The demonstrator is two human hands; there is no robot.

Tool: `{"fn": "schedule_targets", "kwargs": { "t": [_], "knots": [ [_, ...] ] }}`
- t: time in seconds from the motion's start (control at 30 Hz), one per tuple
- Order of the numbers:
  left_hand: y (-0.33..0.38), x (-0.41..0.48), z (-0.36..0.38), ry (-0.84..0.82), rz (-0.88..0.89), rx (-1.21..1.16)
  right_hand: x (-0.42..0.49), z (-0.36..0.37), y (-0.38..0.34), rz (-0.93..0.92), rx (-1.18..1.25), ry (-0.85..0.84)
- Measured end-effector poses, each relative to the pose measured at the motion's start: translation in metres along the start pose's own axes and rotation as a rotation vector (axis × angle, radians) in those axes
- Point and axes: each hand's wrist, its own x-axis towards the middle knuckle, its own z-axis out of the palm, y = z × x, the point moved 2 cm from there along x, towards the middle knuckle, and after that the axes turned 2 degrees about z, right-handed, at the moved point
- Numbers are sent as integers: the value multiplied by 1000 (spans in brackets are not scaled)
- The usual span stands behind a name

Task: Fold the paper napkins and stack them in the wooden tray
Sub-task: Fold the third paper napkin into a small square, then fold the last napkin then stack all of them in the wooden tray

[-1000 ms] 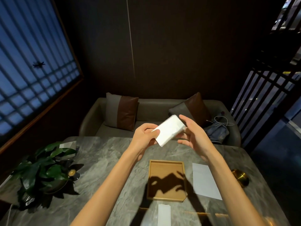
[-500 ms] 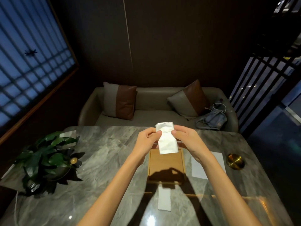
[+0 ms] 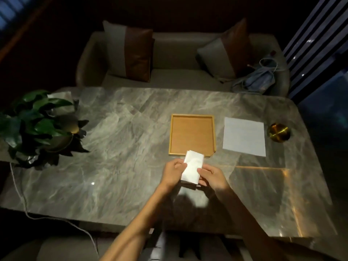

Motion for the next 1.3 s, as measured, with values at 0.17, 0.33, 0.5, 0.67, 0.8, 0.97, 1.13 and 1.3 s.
{"fn": "schedule_targets", "kwargs": {
  "t": [0.17, 0.33, 0.5, 0.67, 0.8, 0.97, 1.13, 1.3],
  "knots": [
    [-85, 20, 27, 16, -143, -21, 37, 2, 67, -61, -194, 160],
    [-114, 50, 37, 23, -103, -33, 72, 3, 90, -109, -209, 185],
    [-126, 66, 35, 187, -115, 84, 94, 2, 110, -103, -286, 228],
    [-125, 78, 38, 80, -98, 210, 97, 6, 111, -234, -327, 232],
    [-125, 87, 39, 83, -116, 302, 102, 12, 109, -288, -357, 203],
    [-125, 87, 39, 101, -35, 467, 107, 12, 109, -348, -421, 191],
    [-115, 82, 40, 113, -19, 560, 106, 13, 111, -171, -397, 246],
    [-104, 64, 39, 336, -87, 657, 104, -2, 113, -58, -305, 308]
  ]
}}
